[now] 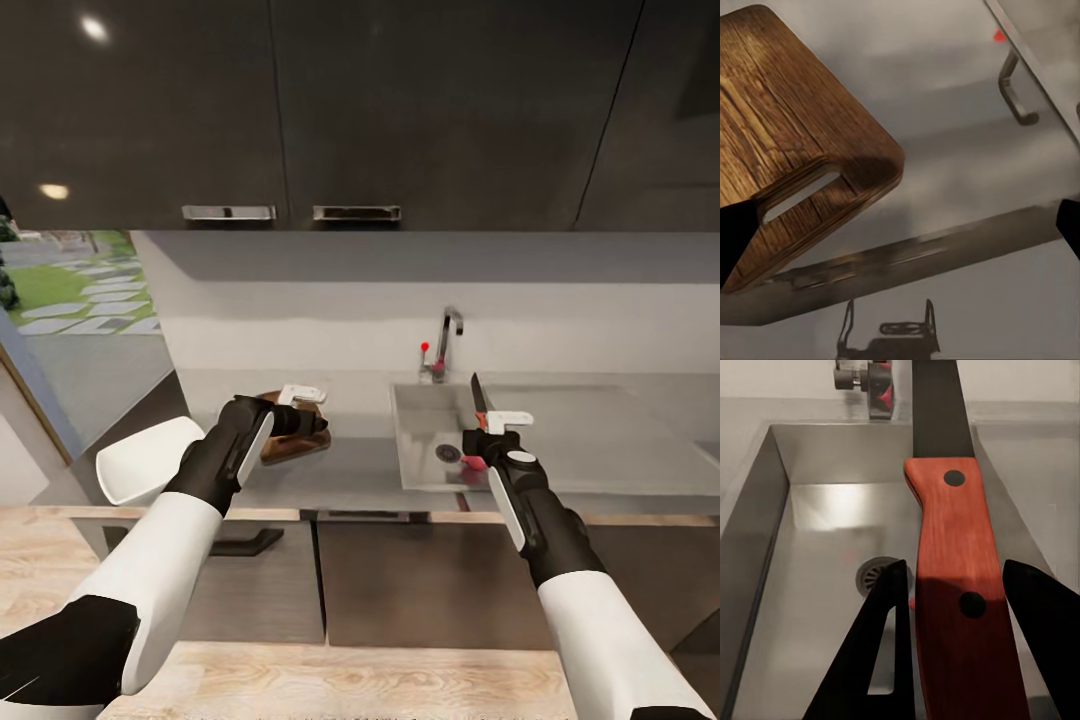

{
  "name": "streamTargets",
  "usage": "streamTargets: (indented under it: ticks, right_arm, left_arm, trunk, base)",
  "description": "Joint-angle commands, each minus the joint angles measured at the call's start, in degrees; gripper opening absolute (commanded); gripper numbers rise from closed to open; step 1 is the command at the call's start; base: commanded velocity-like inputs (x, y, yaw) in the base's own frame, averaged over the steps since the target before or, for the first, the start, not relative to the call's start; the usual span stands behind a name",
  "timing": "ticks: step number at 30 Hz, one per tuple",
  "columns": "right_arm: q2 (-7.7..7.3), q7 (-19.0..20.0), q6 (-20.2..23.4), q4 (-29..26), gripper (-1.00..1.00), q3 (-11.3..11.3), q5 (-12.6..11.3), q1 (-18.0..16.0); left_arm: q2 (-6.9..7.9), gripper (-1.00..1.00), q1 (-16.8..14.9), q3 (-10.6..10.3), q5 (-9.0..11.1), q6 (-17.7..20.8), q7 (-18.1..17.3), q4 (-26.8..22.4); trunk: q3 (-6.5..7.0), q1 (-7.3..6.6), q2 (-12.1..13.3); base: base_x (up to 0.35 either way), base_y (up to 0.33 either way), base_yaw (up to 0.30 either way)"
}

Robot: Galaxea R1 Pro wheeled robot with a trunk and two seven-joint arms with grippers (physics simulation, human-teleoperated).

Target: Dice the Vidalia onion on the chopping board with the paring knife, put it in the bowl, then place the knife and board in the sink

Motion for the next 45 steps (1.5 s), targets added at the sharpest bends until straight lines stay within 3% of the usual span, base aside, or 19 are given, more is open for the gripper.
streamTargets:
  ticks: [1,13,15,19,22,31,37,45]
  right_arm:
    - [-0.01,-0.15,0.35,-0.13,-1.0,-0.02,0.03,-0.04]
    - [-0.13,-0.15,0.4,-0.18,-1.0,-0.03,0.06,-0.04]
    - [-0.13,-0.15,0.39,-0.18,-1.0,-0.03,0.05,-0.04]
    - [-0.41,-0.15,0.37,-0.21,-1.0,-0.03,0.06,-0.04]
    - [-0.62,-0.15,0.4,-0.21,-1.0,-0.03,0.04,-0.04]
    - [-0.75,-0.15,0.42,-0.19,-1.0,-0.03,0.01,-0.04]
    - [-0.75,-0.15,0.42,-0.2,-1.0,-0.03,0.0,-0.04]
    - [-0.75,-0.15,0.42,-0.19,-1.0,-0.03,0.0,-0.04]
  left_arm:
    - [0.0,1.0,-0.03,-0.04,-0.03,0.26,-0.12,-0.05]
    - [1.04,1.0,-0.03,-0.45,-0.03,-0.77,-0.15,-0.17]
    - [1.13,1.0,-0.03,-2.08,-0.03,-0.78,-0.14,-0.15]
    - [2.08,1.0,-0.02,-7.46,0.06,-0.79,-0.13,-0.1]
    - [2.22,1.0,0.0,-8.59,0.12,-0.79,-0.13,-0.03]
    - [2.46,1.0,0.04,-9.14,0.14,-0.88,-0.32,-0.06]
    - [2.71,1.0,0.03,-9.15,0.15,-0.95,-5.65,-0.21]
    - [2.76,1.0,0.04,-9.15,0.15,-0.97,-6.91,-0.39]
  trunk:
    - [-0.18,0.01,-0.07]
    - [-1.26,0.01,-0.07]
    - [-1.44,0.01,-0.07]
    - [-1.81,0.01,-0.07]
    - [-2.08,0.01,-0.07]
    - [-2.89,0.01,-0.07]
    - [-3.44,0.01,-0.07]
    - [-4.16,0.01,-0.07]
  base:
    - [0.001,0.0,0.0]
    - [0.041,0.025,0.0]
    - [0.238,0.108,0.0]
    - [0.282,0.075,0.0]
    - [0.165,0.018,0.0]
    - [0.02,0.002,0.0]
    - [0.0,0.0,0.0]
    - [0.0,0.0,0.0]
